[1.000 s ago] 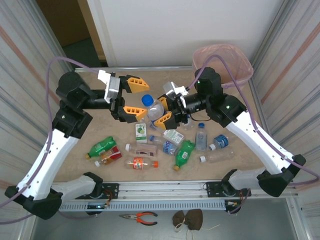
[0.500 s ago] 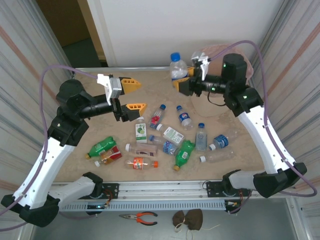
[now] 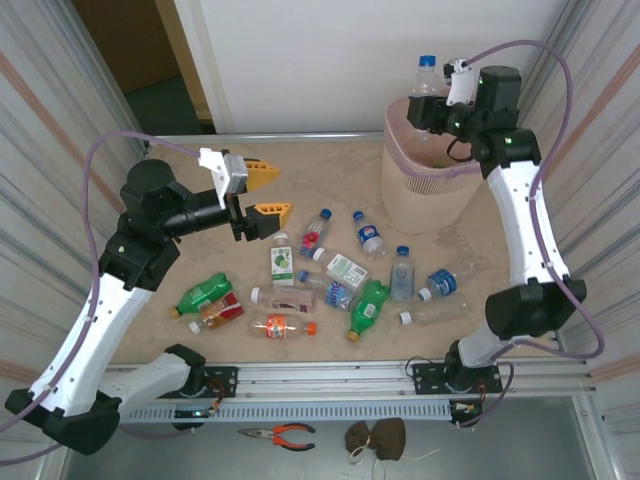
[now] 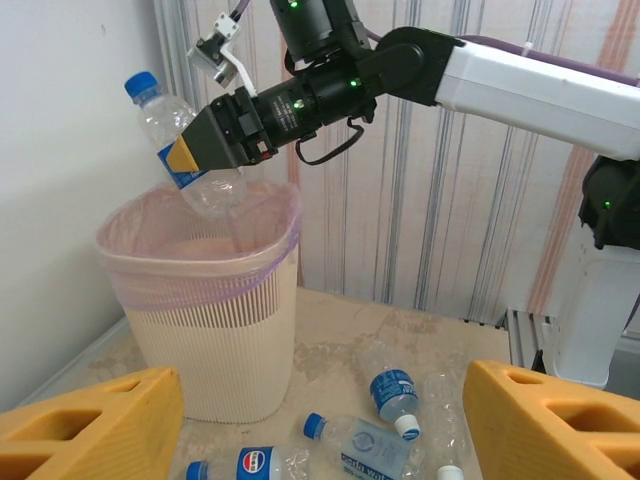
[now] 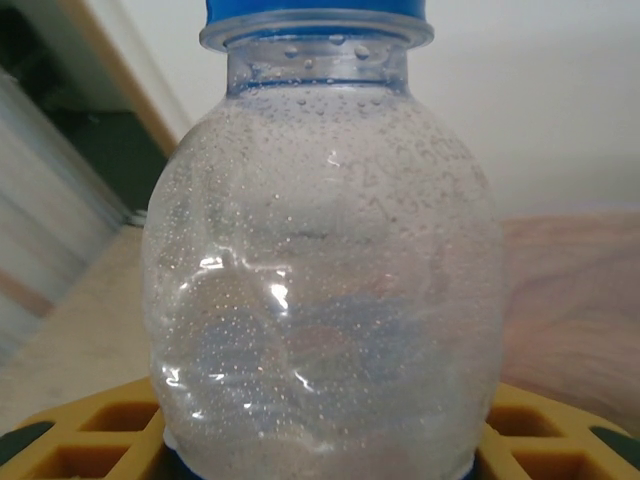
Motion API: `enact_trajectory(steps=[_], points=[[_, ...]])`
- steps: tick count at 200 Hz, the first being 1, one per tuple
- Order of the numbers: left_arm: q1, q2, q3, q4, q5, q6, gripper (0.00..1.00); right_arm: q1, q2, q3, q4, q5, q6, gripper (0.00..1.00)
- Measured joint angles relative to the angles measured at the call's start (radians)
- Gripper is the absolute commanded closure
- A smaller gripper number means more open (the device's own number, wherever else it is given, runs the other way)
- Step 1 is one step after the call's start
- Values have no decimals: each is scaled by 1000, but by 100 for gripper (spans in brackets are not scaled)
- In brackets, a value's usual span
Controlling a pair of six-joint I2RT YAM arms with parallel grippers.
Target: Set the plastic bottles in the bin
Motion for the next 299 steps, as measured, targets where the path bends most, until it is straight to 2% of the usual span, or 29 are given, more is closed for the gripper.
enact_trajectory(steps=[75,139,227,247,299], points=[[8,5,-16,-14,-10,0,27,-69,282,201,-276,189,-233,52],[19,8,-26,-23,-12,0,27,-64,469,205,-423,275,-320,53],[21,9,-30,-49,-29,0,27,-54,649,205,-493,343,-363,47],[21,9,-31,-55,-33,0,27,-55,658,217,-498,352,-362,39],[27,9,-43,-85,-56,1,27,-53,686,234,-526,353,-362,27]])
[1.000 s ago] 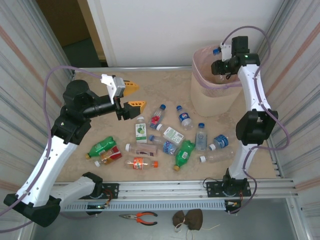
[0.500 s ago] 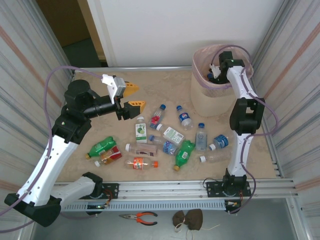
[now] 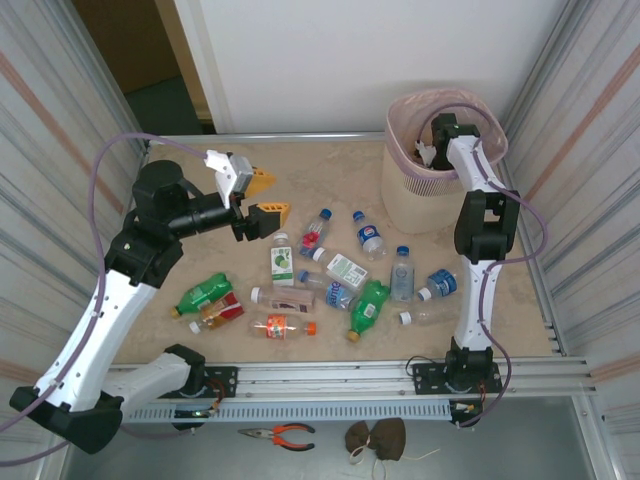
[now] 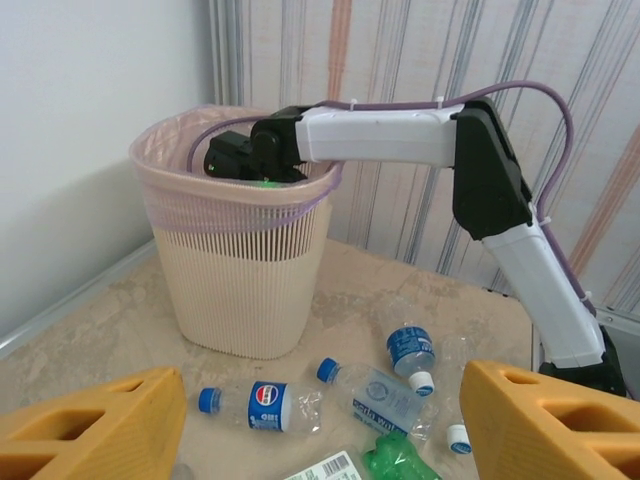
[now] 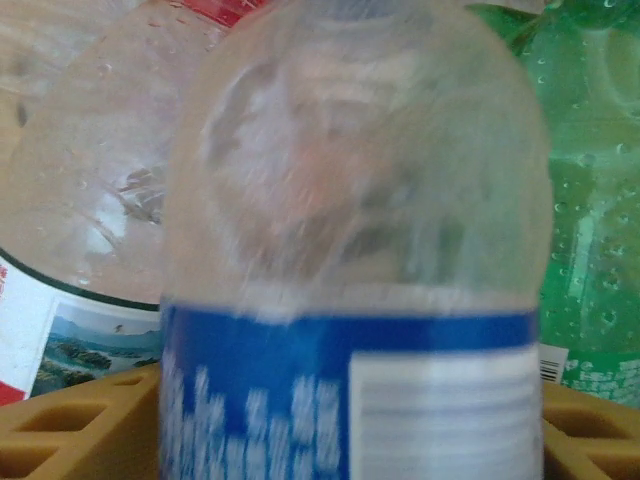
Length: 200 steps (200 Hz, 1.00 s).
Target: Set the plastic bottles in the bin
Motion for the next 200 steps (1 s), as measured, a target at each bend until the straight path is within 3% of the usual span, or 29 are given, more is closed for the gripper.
enact_trajectory(steps=[41,82,138,200], points=[[0,3,-16,-16,-30,-16,28,1,-35,0,-7,-11,3,23],[0,28,-53,-20,-123,-124,28,12,-177,0,-10,-26,8,22],[64,66,-132,-60,-312,-438,27,36,-365,0,-12,-33,31,23],[182,82,-200,-293,-561,-861,26,40,-505,0,-3,10,56,23]])
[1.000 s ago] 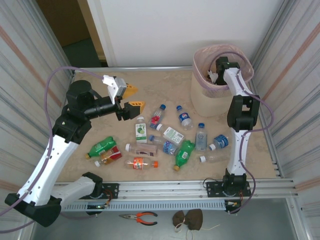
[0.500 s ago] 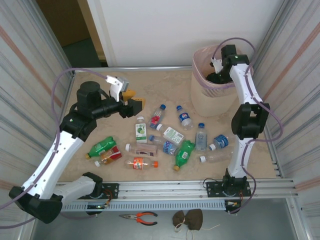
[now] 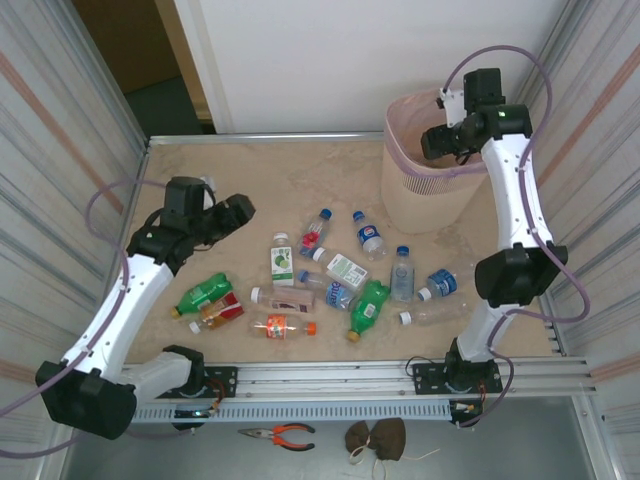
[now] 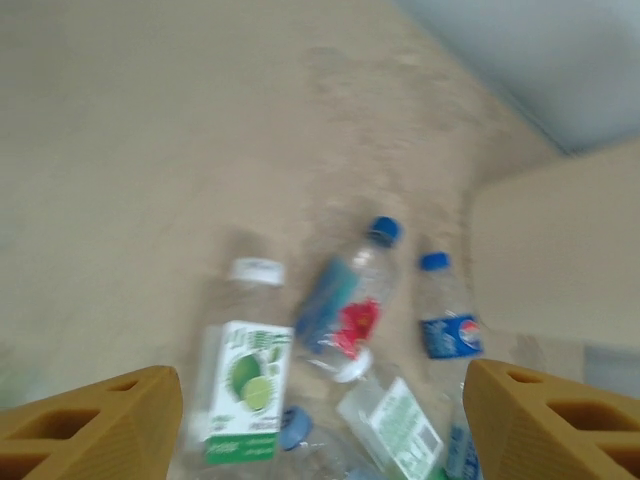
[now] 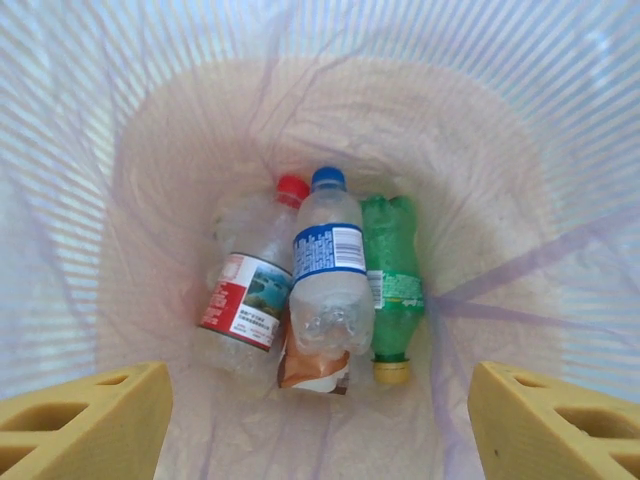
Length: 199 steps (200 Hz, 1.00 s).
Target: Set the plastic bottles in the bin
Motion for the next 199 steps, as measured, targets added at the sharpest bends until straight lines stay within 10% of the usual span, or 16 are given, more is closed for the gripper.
enact_trajectory(steps=[106,199], points=[[525,-42,-198,-382,86,-350,19,106,-267,-190,112,41,25,23],[665,-5,-291,-471,180,-400,8,106,-313,-264,157,44,26,23]])
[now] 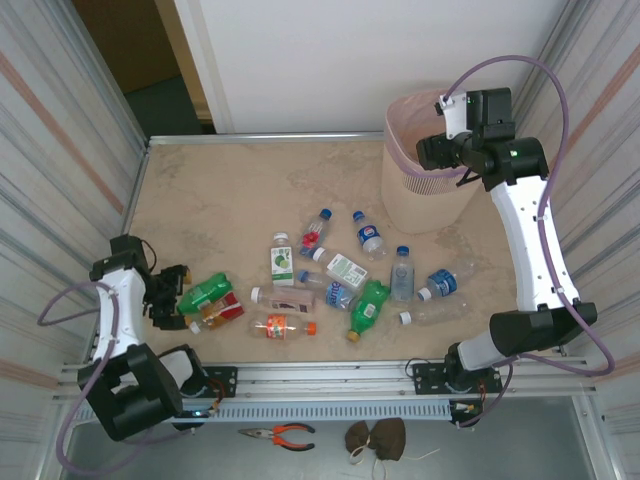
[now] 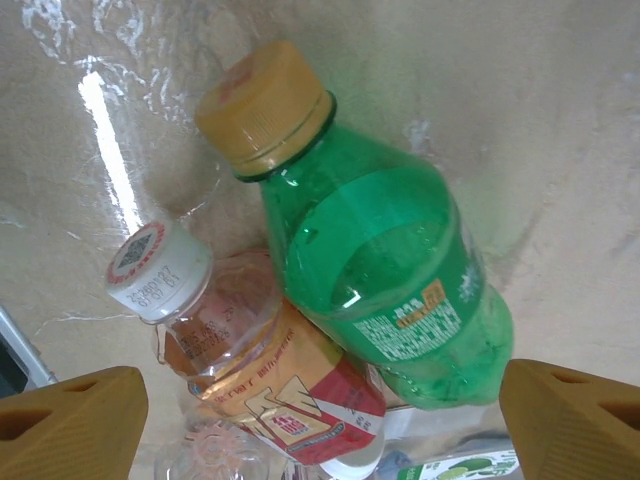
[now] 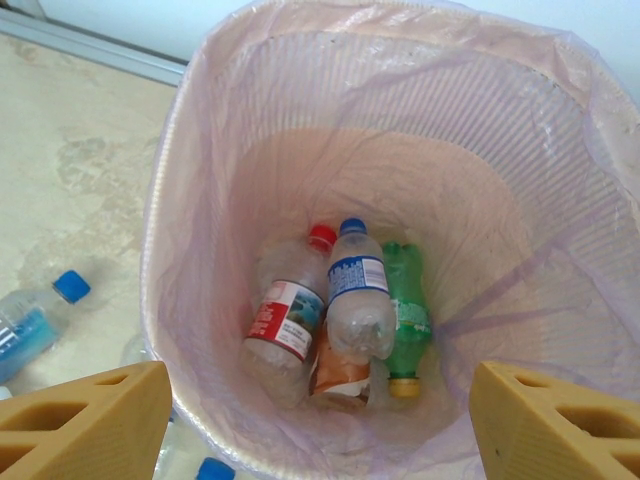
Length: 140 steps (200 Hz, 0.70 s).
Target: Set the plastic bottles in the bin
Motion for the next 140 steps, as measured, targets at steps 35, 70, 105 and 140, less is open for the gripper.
enact_trajectory(steps=[35,70,105,140], points=[[19,68,-2,18,6,1,9,6,0,0,1,0,0,23],[56,117,-12,79,19,3,13,19,0,0,0,3,0,23],[93,175,-12,134,27,27,15,32,-1,0,0,22,0,23],[138,238,-12,168,25,62,17,50,-10,0,0,34,0,24]])
